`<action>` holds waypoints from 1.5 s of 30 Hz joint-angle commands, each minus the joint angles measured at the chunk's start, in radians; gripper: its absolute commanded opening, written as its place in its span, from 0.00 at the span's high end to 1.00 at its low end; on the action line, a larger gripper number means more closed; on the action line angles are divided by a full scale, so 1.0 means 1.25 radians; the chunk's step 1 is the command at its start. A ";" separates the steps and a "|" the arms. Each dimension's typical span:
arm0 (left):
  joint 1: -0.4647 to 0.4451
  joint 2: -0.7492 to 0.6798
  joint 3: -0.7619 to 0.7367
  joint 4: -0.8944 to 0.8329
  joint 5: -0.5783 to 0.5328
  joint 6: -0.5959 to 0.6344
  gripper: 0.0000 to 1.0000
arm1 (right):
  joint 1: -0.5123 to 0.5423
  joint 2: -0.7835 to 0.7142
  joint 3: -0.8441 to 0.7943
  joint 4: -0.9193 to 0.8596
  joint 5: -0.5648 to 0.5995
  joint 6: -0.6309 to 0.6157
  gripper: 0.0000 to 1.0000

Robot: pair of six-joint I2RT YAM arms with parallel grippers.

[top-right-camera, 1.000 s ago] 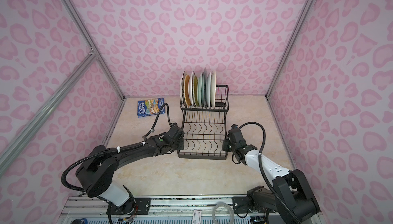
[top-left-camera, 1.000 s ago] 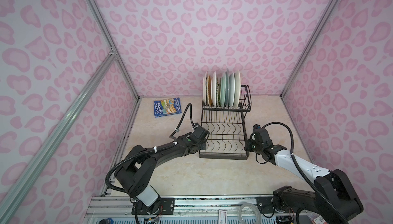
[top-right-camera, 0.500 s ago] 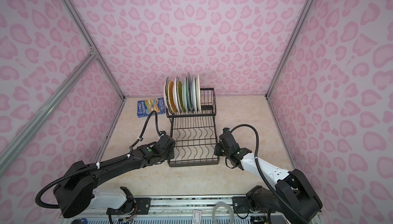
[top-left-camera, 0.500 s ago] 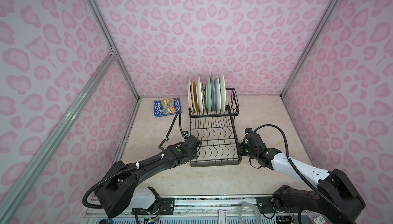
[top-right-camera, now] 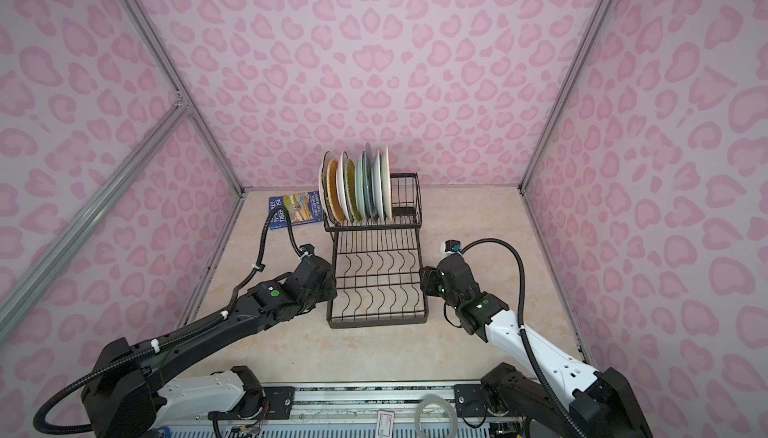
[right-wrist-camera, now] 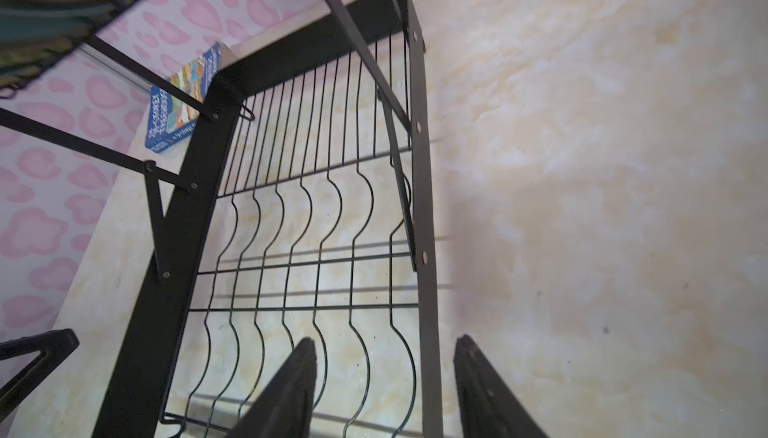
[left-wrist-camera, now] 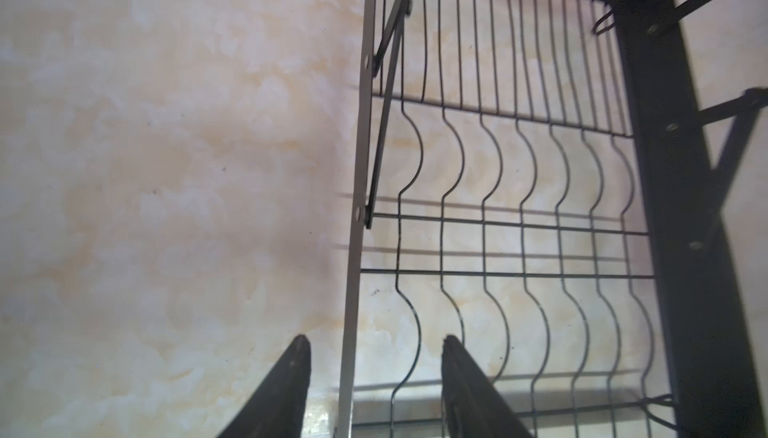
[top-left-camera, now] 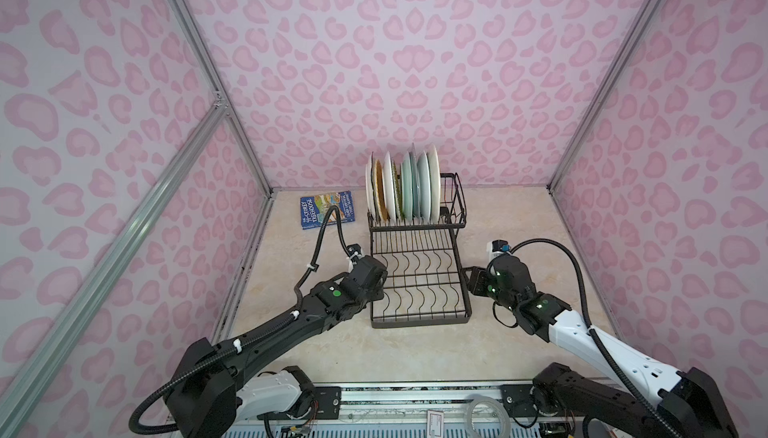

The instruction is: Load the plates into the dish rack

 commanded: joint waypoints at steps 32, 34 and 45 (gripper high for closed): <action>0.382 -0.238 -0.396 0.607 -0.429 0.416 0.03 | -0.460 -0.090 -0.296 0.484 0.072 -0.252 0.02; 0.419 -0.220 -0.431 0.702 -0.372 0.438 0.03 | -0.462 -0.089 -0.307 0.504 0.092 -0.275 0.02; 0.478 -0.012 -0.543 1.164 -0.191 0.531 0.03 | -0.461 0.029 -0.363 0.695 0.087 -0.397 0.02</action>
